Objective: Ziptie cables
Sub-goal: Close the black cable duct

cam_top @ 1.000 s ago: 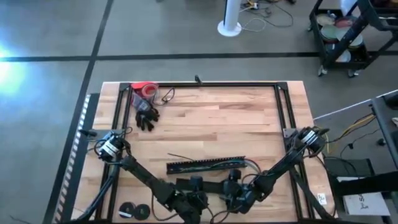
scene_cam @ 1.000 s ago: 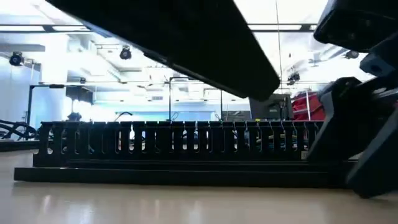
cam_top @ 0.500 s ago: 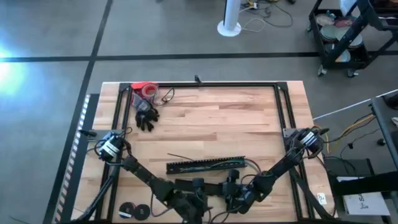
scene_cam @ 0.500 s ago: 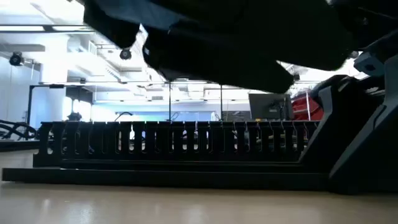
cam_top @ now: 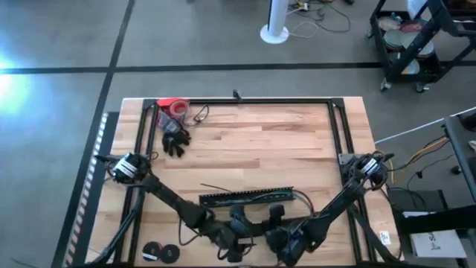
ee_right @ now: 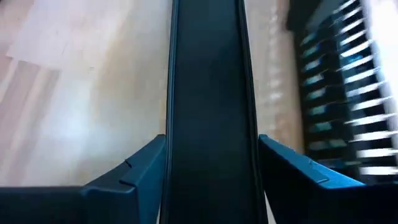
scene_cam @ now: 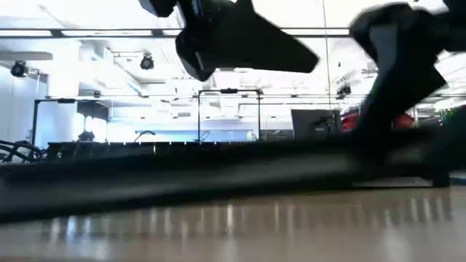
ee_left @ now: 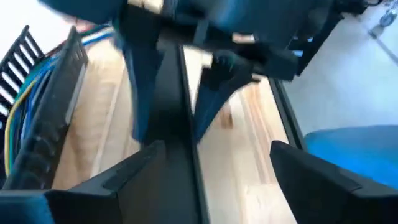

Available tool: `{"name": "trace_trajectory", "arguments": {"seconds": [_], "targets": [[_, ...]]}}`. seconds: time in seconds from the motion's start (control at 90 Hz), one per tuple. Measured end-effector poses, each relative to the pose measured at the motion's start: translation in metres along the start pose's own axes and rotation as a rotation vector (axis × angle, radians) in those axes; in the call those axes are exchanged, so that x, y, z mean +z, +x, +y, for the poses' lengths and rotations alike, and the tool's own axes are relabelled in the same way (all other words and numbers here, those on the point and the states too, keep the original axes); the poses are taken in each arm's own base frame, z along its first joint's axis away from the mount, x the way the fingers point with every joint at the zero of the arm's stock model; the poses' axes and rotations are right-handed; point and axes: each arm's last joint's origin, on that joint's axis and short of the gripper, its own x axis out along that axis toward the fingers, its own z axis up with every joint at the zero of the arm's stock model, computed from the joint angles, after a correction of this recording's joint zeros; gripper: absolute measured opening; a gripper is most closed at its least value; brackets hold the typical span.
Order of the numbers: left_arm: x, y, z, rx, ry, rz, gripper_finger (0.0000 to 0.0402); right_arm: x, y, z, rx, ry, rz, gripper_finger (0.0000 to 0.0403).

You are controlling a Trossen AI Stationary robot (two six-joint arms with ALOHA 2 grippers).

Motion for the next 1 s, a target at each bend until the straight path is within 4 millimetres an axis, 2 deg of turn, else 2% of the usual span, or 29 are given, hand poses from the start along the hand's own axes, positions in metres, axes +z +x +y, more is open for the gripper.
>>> {"name": "trace_trajectory", "arguments": {"seconds": [0.144, 0.289, 0.367, 0.544, 0.644, 0.789, 0.889, 1.0], "targets": [[0.007, -0.007, 0.008, -0.058, -0.027, 0.076, 0.0307, 0.013, -0.019, 0.005, -0.083, -0.108, -0.031, 0.0197], [0.038, -0.028, 0.019, -0.209, -0.048, 0.075, 0.0319, 0.023, -0.034, 0.011, -0.095, -0.246, -0.061, 0.0190], [0.056, -0.045, 0.029, -0.270, -0.051, 0.063, 0.0322, 0.029, -0.042, 0.013, -0.116, -0.327, -0.082, 0.0135], [0.077, -0.069, 0.061, -0.403, -0.139, 0.079, 0.0322, 0.042, -0.059, 0.015, -0.189, -0.556, -0.105, 0.0074], [0.074, -0.074, 0.075, -0.376, -0.167, 0.082, 0.0320, 0.042, -0.059, 0.010, -0.197, -0.561, -0.073, 0.0033], [0.052, -0.071, 0.082, -0.345, -0.178, 0.115, 0.0313, 0.035, -0.050, 0.006, -0.118, -0.402, -0.021, 0.0001], [0.035, -0.067, 0.084, -0.342, -0.212, 0.099, 0.0312, 0.034, -0.049, 0.008, -0.005, -0.263, 0.000, 0.0009], [0.015, -0.067, 0.076, -0.366, -0.206, 0.062, 0.0312, 0.031, -0.046, 0.017, 0.113, -0.108, -0.010, 0.0049]]}}
